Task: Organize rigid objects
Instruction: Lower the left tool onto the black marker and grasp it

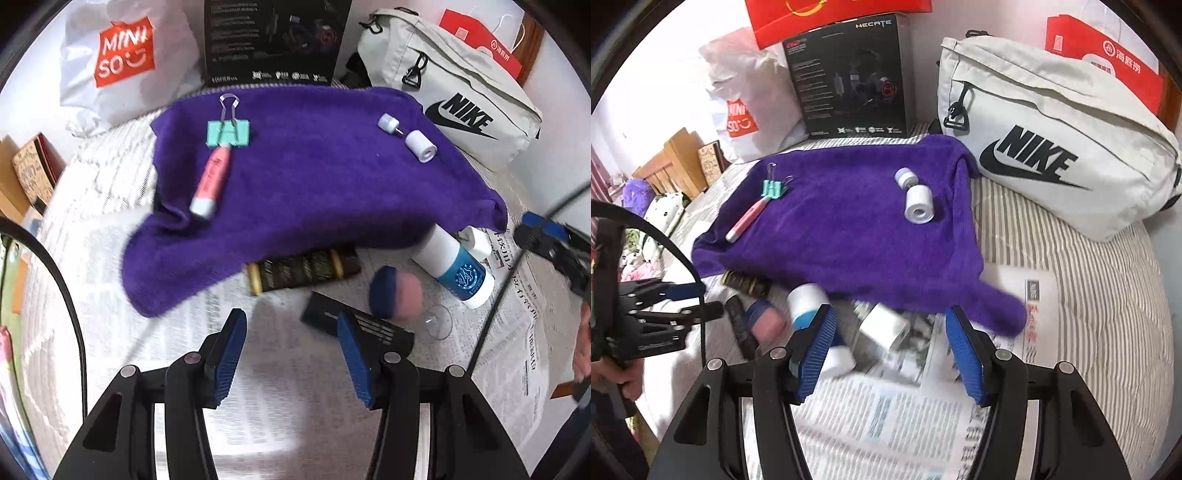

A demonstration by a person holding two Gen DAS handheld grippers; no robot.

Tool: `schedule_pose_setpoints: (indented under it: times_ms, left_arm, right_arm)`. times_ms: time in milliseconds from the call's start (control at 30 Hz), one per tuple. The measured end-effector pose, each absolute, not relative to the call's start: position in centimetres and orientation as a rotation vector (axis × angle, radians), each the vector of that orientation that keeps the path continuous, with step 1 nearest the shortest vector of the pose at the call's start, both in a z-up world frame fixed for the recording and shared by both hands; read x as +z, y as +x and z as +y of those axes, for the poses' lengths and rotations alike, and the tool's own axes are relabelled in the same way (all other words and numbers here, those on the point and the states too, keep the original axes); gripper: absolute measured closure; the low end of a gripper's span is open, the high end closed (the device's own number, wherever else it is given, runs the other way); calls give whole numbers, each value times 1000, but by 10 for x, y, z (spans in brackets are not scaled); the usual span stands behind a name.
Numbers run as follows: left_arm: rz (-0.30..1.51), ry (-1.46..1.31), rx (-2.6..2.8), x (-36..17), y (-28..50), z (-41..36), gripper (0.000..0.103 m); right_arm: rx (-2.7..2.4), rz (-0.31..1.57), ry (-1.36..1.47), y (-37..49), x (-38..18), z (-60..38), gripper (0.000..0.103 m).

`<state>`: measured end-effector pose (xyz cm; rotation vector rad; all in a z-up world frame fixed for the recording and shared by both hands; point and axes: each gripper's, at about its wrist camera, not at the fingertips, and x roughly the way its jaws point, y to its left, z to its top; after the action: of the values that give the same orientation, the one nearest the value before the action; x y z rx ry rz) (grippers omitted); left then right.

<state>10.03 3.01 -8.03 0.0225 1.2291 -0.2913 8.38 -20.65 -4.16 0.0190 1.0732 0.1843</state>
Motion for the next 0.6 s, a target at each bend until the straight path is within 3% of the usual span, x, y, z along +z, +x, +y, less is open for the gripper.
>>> schedule_pose_setpoints:
  times_ms: [333,600]
  left_arm:
    - [1263,-7,-263,-86,100,10,51]
    - [1274,26,-259,-88,99,-8,43]
  right_arm:
    - [195,1082,14,60,-42,-214,38]
    - [211,1108,21,55,-54,-212,38]
